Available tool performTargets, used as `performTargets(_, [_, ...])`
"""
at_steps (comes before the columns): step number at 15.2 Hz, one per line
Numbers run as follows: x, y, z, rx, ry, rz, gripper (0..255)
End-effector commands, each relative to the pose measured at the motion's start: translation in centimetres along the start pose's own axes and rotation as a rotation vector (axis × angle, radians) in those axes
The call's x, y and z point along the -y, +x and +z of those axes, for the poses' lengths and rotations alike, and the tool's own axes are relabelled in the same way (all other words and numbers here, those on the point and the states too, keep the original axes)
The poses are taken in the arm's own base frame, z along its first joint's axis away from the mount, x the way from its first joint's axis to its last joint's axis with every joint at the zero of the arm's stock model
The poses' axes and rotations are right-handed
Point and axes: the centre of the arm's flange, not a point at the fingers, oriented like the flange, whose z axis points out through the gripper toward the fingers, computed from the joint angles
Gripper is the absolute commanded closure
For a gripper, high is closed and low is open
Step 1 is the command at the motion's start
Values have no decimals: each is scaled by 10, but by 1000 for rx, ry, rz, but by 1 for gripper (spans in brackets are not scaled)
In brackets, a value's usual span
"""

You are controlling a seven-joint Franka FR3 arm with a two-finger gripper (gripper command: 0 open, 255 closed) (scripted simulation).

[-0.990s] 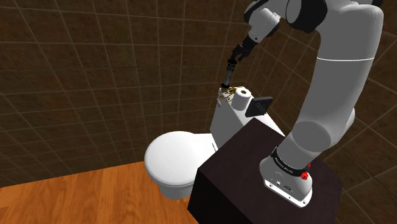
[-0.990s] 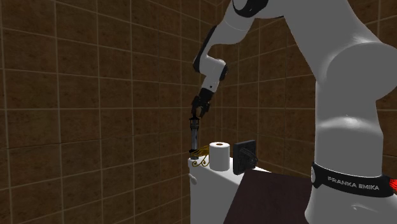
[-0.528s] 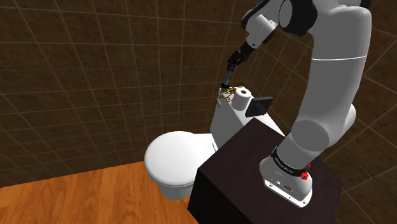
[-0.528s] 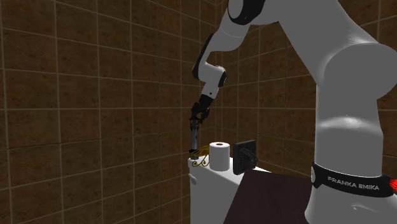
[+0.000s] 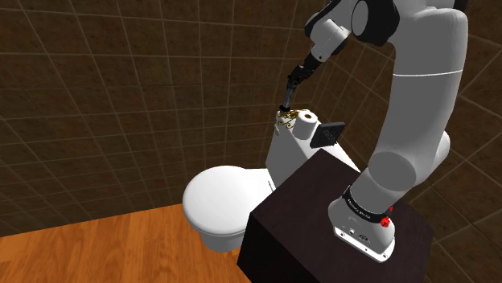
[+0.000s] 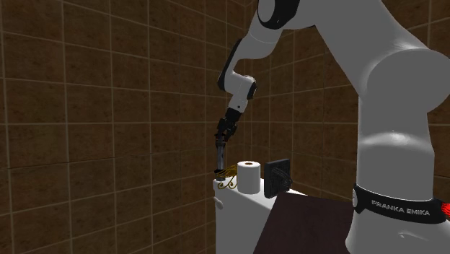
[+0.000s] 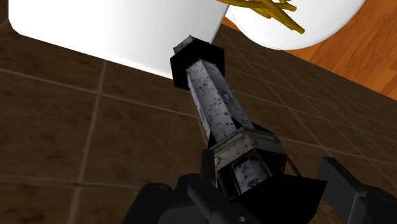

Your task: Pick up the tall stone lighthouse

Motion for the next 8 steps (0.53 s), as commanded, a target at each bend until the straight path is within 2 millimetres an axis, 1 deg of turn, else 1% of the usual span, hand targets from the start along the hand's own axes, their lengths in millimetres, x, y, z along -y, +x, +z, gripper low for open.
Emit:
performTargets(1, [0,0,1,1,1,0,255])
performTargets(4, [0,-1,1,1,1,0,255])
performTargets(8, [6,6,-18,1,1,0,255])
